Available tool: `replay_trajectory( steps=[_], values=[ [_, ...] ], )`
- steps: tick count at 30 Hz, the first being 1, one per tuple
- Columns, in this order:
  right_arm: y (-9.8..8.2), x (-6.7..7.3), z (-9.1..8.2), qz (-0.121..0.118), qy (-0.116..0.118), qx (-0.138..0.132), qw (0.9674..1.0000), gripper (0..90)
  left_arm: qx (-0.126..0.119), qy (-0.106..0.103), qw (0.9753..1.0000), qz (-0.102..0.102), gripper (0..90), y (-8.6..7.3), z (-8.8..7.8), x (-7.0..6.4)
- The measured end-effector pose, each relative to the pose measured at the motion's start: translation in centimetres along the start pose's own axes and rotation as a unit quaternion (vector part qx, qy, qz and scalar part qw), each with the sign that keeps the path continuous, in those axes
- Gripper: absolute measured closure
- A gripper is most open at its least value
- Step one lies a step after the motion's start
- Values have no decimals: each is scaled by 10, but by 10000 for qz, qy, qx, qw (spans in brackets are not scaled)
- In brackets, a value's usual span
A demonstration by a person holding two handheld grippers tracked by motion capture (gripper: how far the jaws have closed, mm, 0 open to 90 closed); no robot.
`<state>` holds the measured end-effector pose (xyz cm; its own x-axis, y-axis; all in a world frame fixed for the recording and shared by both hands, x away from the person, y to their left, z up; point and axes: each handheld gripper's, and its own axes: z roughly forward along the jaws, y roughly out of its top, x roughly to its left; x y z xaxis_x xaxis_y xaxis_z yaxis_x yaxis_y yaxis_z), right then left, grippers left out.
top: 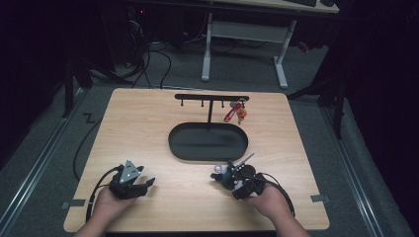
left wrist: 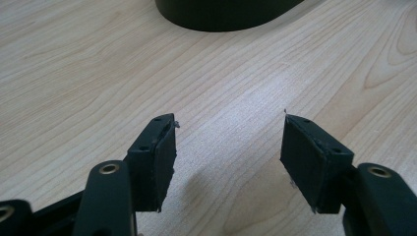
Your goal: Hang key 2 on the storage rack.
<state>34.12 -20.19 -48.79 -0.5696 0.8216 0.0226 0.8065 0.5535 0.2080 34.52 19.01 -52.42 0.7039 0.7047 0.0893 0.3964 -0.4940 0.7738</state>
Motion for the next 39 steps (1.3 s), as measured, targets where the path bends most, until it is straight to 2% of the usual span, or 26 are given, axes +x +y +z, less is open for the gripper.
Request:
replay_trajectory(
  steps=[9, 11, 12, 13, 19, 23, 27, 39],
  values=[
    [0, 1, -11, 48, -35, -113, 9999, 480, 6, 9, 10000, -8, 383, 0, -1, 0],
    [-1, 0, -15, 106, -18, -154, 9998, 482, 5, 17, 10000, 4, 382, 0, 0, 0],
    [-1, 1, -18, 246, -27, -117, 9996, 482, 6, 20, 10000, 10, 380, 0, 0, 0],
    [-1, -1, -19, 120, -11, -182, 9998, 482, -2, 29, 10000, 16, 379, 0, 0, 0],
    [-1, -5, -30, 276, -8, -186, 9994, 482, -21, 79, 10000, 32, 363, 0, -1, 0],
    [0, -8, -36, 275, -18, -200, 9994, 482, -41, 98, 9999, 22, 357, 0, -1, 1],
    [6, -10, -49, 415, -12, -260, 9988, 481, -13, 91, 10000, 28, 354, 0, -1, 1],
    [29, -15, -70, 474, -127, -359, 9982, 481, -31, 116, 9999, 8, 353, -1, -3, 2]
  ],
)
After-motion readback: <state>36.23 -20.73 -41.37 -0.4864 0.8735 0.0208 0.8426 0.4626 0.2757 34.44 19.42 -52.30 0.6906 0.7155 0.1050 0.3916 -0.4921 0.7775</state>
